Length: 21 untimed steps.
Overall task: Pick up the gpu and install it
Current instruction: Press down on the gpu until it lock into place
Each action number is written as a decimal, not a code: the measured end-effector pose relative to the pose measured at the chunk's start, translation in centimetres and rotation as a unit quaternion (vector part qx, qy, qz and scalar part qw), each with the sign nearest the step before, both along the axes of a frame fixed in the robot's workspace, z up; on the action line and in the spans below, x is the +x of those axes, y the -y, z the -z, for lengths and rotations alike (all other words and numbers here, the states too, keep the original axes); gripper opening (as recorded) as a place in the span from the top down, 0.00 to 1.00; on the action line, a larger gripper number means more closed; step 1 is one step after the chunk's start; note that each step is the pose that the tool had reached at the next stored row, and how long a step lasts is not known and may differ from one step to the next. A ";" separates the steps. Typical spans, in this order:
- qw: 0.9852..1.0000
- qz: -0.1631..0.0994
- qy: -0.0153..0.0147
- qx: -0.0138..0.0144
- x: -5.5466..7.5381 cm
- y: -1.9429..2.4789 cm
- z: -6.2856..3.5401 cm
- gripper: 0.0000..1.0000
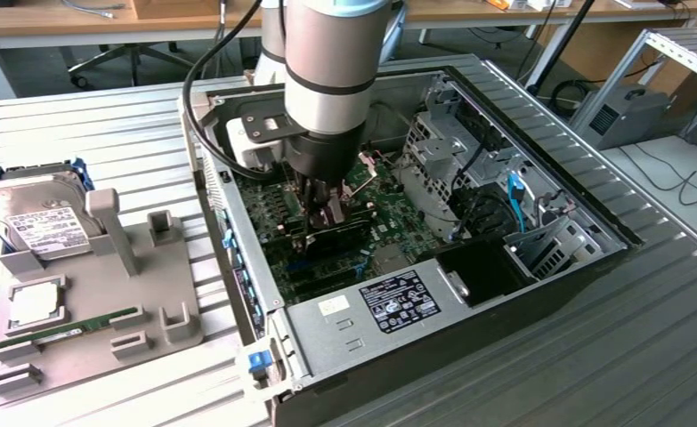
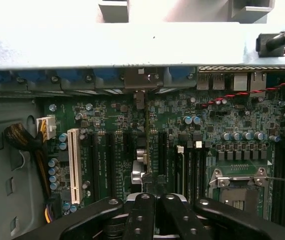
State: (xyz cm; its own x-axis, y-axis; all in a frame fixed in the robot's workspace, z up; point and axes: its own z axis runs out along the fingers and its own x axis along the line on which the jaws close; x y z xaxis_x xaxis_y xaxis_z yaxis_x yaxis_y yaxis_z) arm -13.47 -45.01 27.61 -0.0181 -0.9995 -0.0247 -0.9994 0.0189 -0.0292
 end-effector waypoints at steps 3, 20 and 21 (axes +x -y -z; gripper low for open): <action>1.000 0.000 0.000 0.000 0.0 0.00 0.02 0.89; 1.000 0.000 0.000 0.000 -0.1 0.00 0.26 0.89; 1.000 0.000 0.000 0.000 -0.1 0.00 0.31 0.89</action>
State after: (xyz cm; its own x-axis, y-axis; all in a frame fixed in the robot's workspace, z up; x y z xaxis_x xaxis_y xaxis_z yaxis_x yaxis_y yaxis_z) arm -13.59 -45.02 27.30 -0.0182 -0.9995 -0.0246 -0.9994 0.0189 -0.0292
